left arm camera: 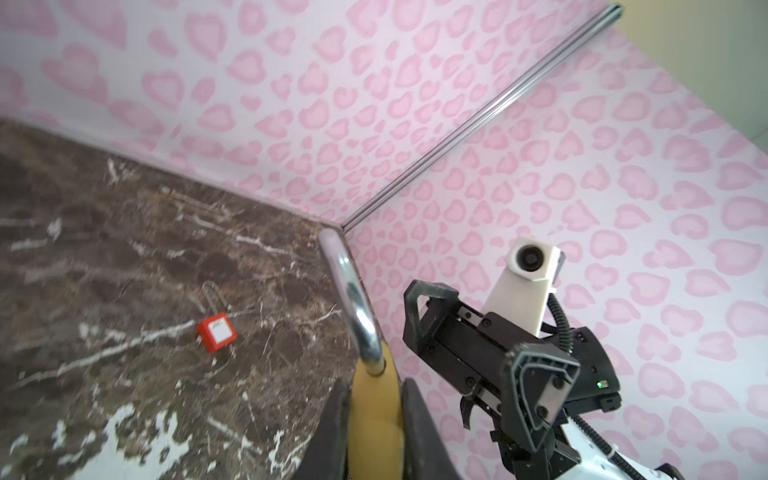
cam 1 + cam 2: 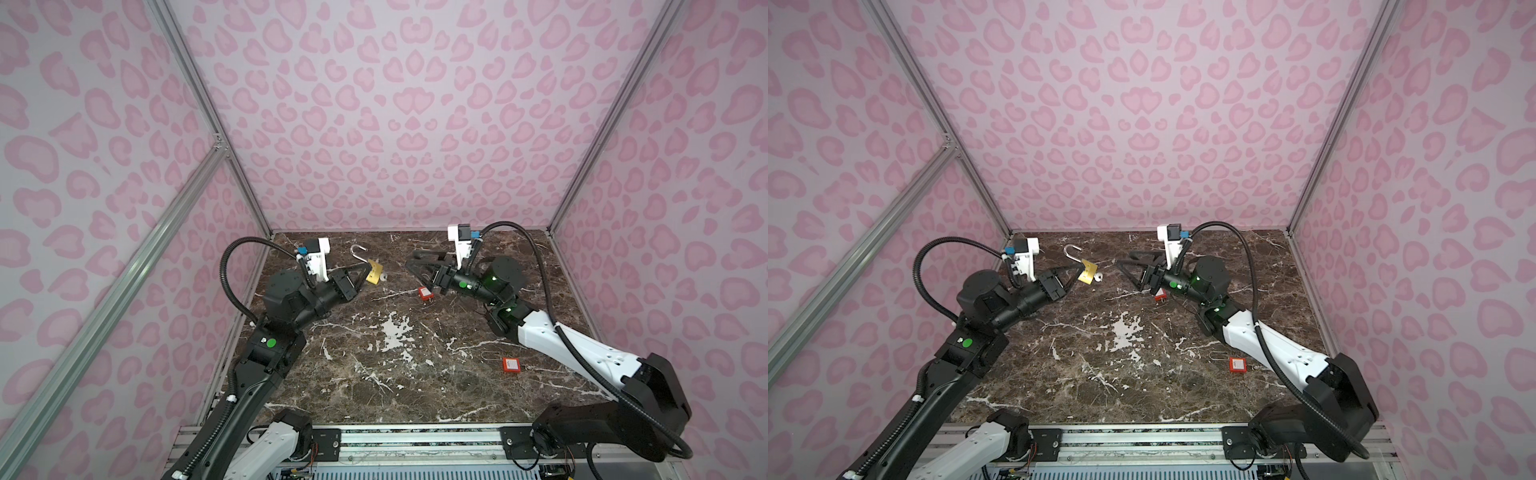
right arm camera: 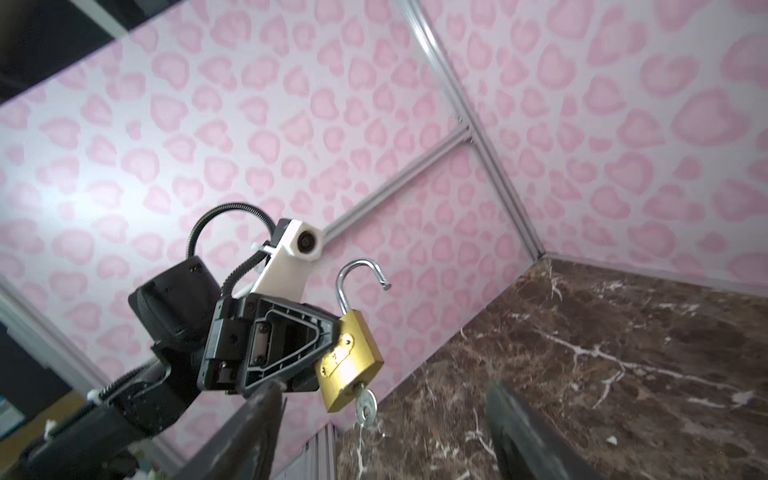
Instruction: Lock with the key
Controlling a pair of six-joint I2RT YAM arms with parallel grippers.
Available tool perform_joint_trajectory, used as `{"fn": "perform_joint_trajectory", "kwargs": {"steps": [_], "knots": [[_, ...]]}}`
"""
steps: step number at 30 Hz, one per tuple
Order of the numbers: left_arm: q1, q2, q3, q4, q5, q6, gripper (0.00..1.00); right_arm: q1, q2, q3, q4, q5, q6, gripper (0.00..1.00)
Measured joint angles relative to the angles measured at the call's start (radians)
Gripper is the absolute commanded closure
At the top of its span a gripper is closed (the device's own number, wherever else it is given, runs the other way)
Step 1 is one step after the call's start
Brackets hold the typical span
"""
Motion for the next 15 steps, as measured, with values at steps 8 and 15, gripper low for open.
{"fn": "perform_joint_trajectory", "kwargs": {"steps": [8, 15], "knots": [[0.0, 0.077, 0.116, 0.084, -0.005, -0.026, 0.97, -0.009, -0.056, 0.077, -0.006, 0.142, 0.182, 0.22], [-0.001, 0.174, 0.167, 0.262, 0.05, -0.165, 0.97, -0.009, 0.002, 0.206, -0.058, 0.141, 0.285, 0.24]]}}
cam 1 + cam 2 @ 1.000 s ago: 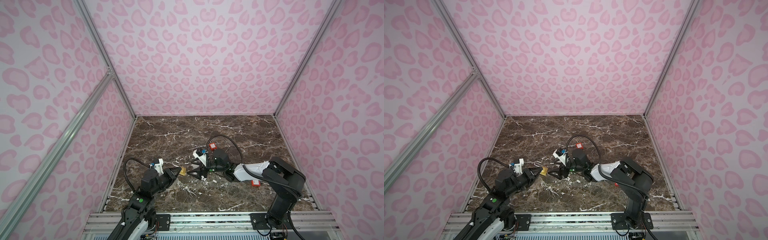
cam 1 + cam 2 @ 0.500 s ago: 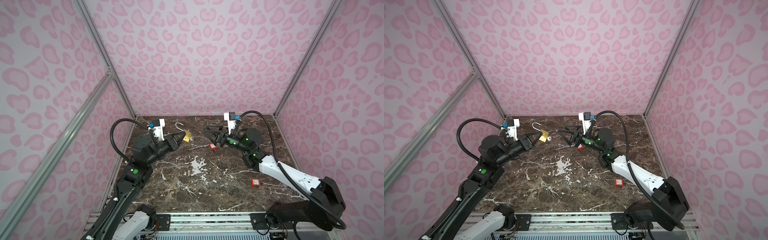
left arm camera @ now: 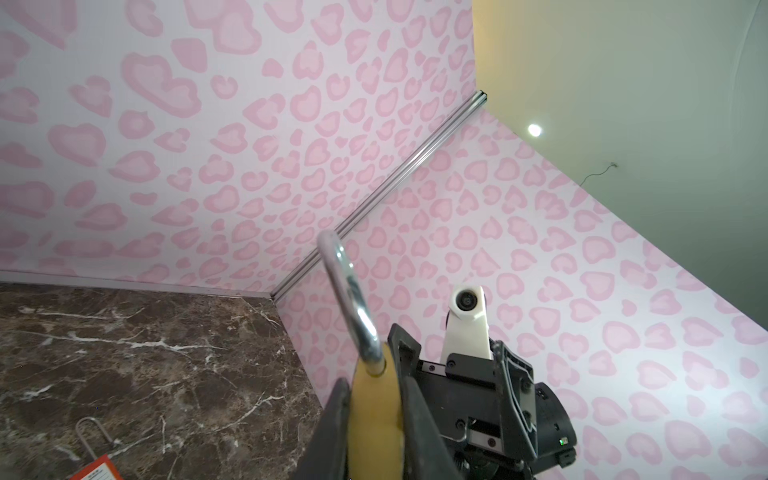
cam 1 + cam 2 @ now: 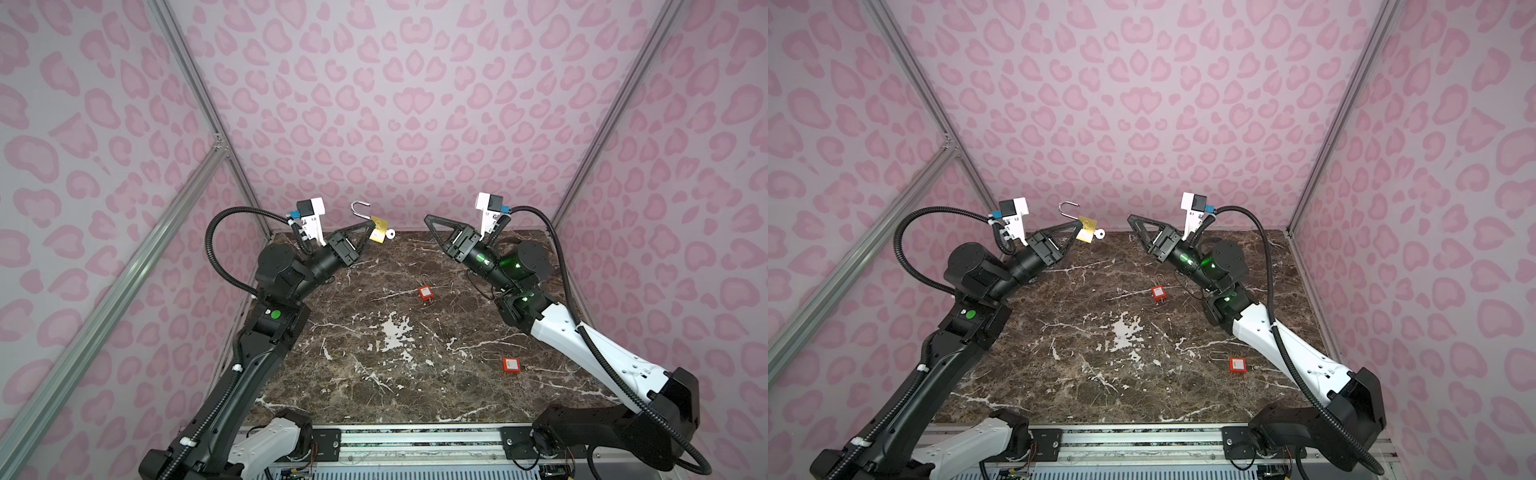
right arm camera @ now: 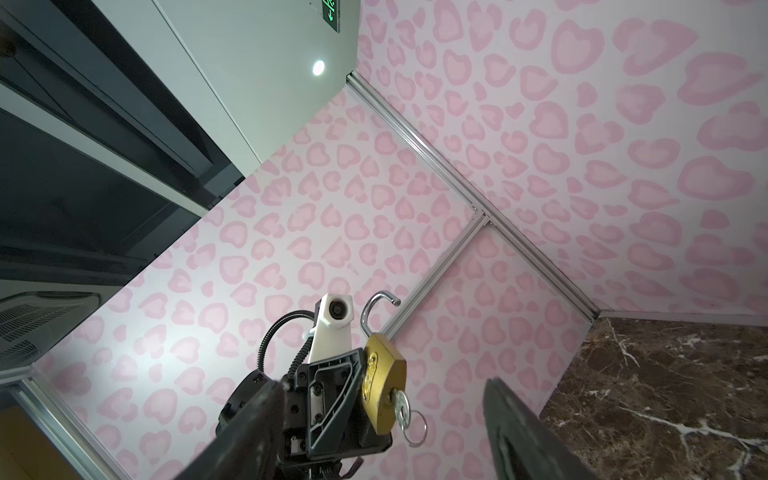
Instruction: Lock with the key
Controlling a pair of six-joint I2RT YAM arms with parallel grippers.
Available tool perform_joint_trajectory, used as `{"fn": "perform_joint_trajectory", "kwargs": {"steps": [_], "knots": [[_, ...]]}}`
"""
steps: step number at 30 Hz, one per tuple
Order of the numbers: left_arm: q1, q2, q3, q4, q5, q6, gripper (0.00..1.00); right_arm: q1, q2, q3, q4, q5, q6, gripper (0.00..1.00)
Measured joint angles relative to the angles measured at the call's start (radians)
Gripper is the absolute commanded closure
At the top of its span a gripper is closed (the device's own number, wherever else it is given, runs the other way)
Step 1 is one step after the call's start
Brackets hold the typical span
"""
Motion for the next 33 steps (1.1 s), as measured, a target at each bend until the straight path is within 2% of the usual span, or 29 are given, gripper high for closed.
{"fn": "perform_joint_trajectory", "kwargs": {"steps": [6, 12, 14, 18, 22, 33], "knots": [[0.0, 0.077, 0.017, 0.109, 0.045, -0.108, 0.97, -0.003, 0.066, 0.105, -0.082, -0.018, 0.072, 0.24], [-0.008, 0.152, -0.068, 0.257, 0.051, -0.278, 0.97, -0.003, 0.059, 0.15, -0.23, -0.016, 0.096, 0.24], [-0.013, 0.157, -0.084, 0.278, 0.05, -0.307, 0.97, -0.003, 0.062, 0.143, -0.243, -0.028, 0.108, 0.27], [-0.022, 0.163, -0.091, 0.349, 0.051, -0.336, 0.97, -0.007, 0.08, 0.117, -0.255, -0.052, 0.143, 0.32], [-0.023, 0.174, -0.091, 0.401, 0.056, -0.362, 0.97, -0.011, 0.104, 0.117, -0.266, -0.066, 0.161, 0.45], [-0.023, 0.193, -0.083, 0.463, 0.063, -0.387, 0.97, 0.012, 0.152, 0.147, -0.215, -0.112, 0.202, 0.46]]}}
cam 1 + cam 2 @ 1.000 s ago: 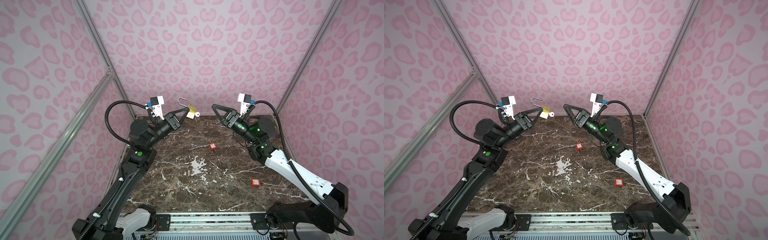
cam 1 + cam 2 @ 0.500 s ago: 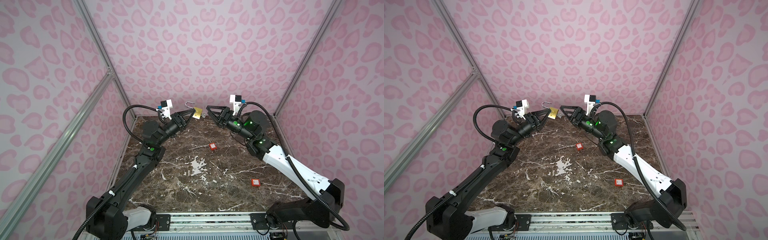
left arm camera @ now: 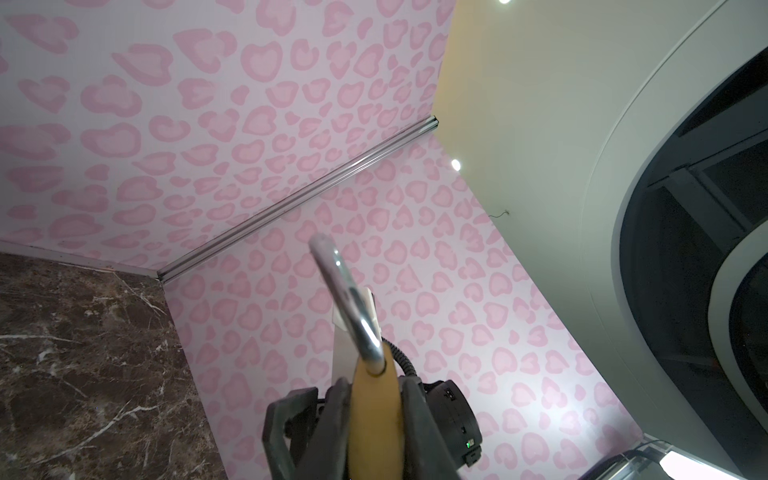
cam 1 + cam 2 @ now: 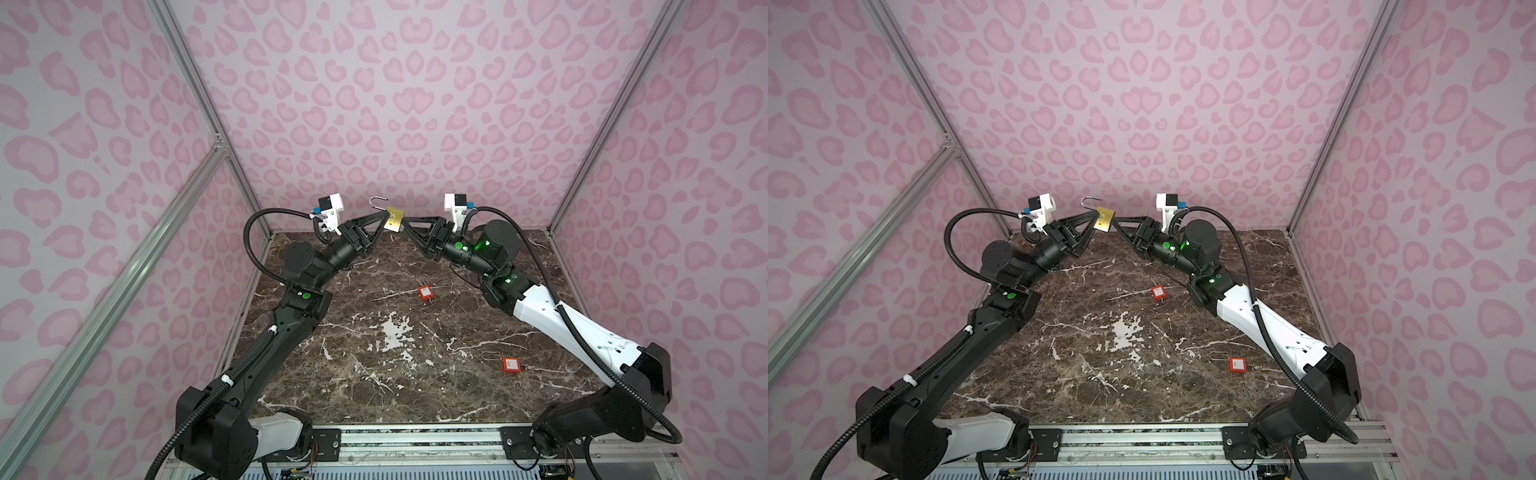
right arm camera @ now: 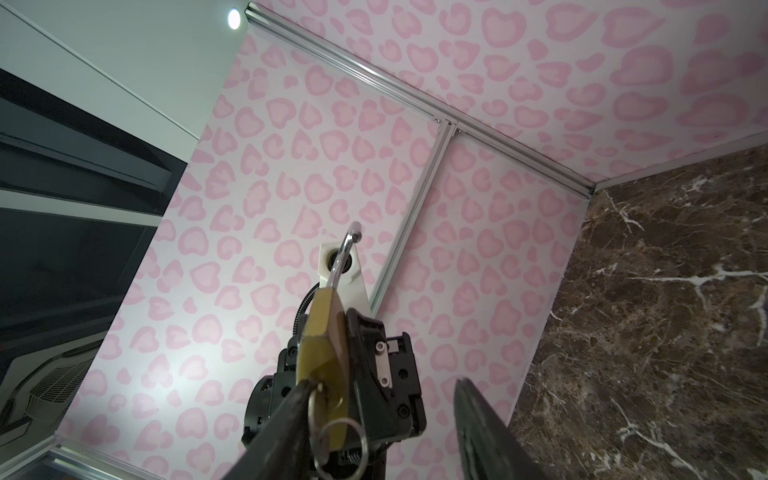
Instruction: Lock with the key
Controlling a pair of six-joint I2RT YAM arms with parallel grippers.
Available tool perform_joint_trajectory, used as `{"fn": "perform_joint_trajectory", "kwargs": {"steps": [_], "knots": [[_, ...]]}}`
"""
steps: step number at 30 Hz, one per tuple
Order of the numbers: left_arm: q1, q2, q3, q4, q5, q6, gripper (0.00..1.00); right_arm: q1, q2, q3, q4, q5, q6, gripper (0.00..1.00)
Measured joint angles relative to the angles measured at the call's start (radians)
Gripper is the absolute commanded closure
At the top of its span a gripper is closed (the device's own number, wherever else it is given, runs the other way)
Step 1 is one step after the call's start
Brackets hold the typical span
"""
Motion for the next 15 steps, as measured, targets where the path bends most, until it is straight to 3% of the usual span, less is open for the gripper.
{"fn": "perform_joint_trajectory", "kwargs": {"steps": [6, 15], "knots": [[0.0, 0.007, -0.013, 0.027, -0.009, -0.018, 0.97, -0.002, 0.008, -0.002, 0.001, 0.005, 0.0, 0.35], [-0.005, 0.031, -0.035, 0.039, 0.019, -0.035, 0.97, -0.027, -0.041, -0.13, 0.171, 0.048, 0.06, 0.35]]}}
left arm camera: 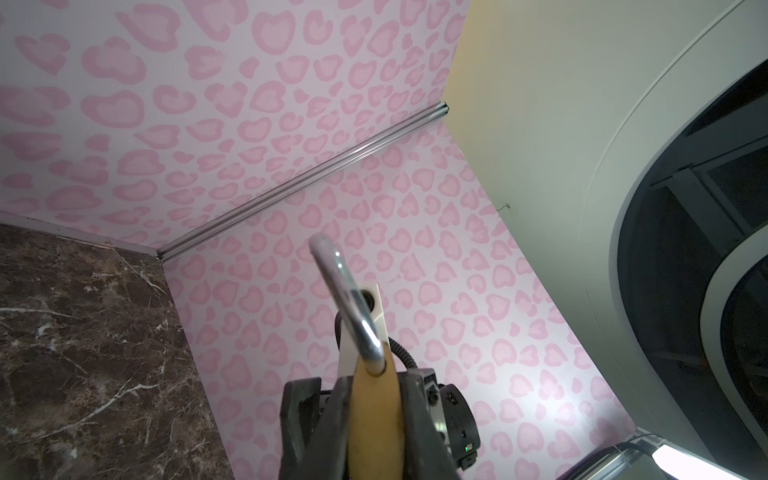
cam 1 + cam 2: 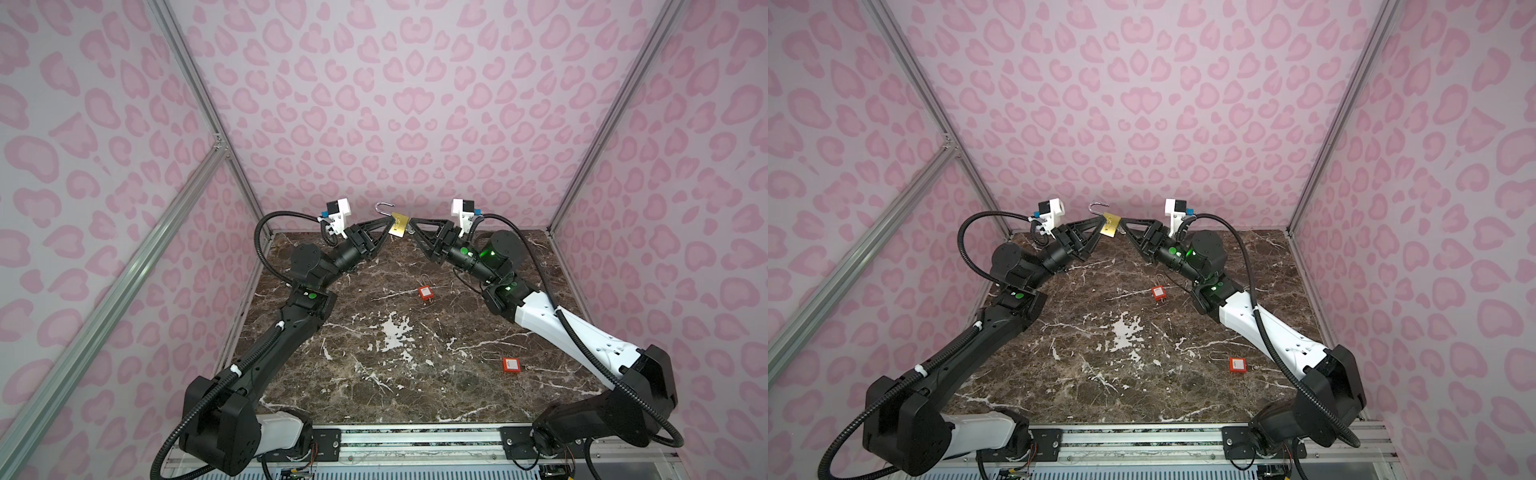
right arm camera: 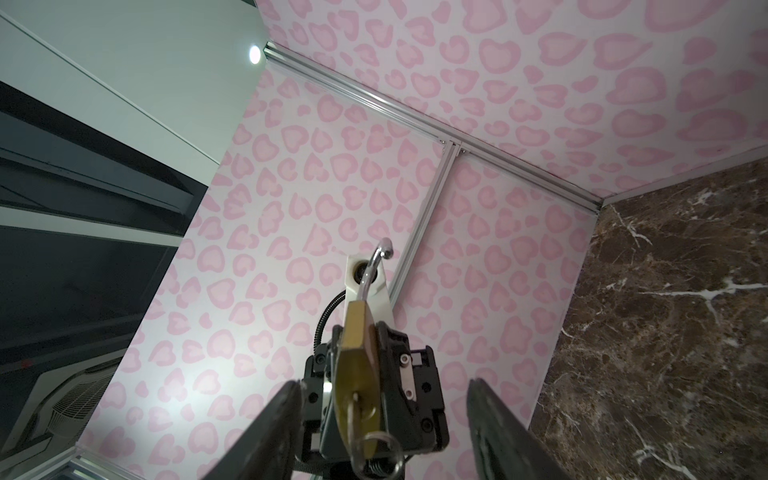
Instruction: Lock with the key
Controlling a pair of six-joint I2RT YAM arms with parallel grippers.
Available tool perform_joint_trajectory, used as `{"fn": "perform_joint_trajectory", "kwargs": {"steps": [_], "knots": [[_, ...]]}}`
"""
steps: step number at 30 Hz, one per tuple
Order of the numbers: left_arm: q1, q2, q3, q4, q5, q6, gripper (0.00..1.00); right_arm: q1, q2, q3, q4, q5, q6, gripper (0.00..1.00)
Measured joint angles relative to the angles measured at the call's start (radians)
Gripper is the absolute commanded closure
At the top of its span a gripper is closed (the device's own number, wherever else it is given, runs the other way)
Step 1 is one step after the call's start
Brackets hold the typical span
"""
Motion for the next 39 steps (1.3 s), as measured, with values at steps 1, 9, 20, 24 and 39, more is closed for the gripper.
{"fn": "perform_joint_trajectory", "kwargs": {"steps": [1, 9, 20, 24, 39], "knots": [[0.0, 0.0, -0.002, 0.005, 0.0, 0.0, 0.97, -0.002, -0.01, -0.006, 0.007, 0.015, 0.0, 0.35], [0.0, -0.002, -0.029, 0.009, -0.001, 0.0, 0.97, 0.002, -0.012, -0.021, 0.04, 0.019, 0.008, 0.37], [0.0, -0.016, -0.074, 0.011, 0.015, 0.004, 0.97, 0.032, 0.047, -0.032, 0.046, 0.003, 0.01, 0.51], [0.0, -0.016, -0.09, 0.009, 0.018, 0.011, 0.97, 0.037, 0.07, -0.037, 0.066, -0.01, 0.019, 0.53], [0.0, -0.013, -0.092, -0.005, 0.024, 0.045, 0.53, 0.058, 0.072, -0.066, 0.131, -0.008, 0.037, 1.0]]}}
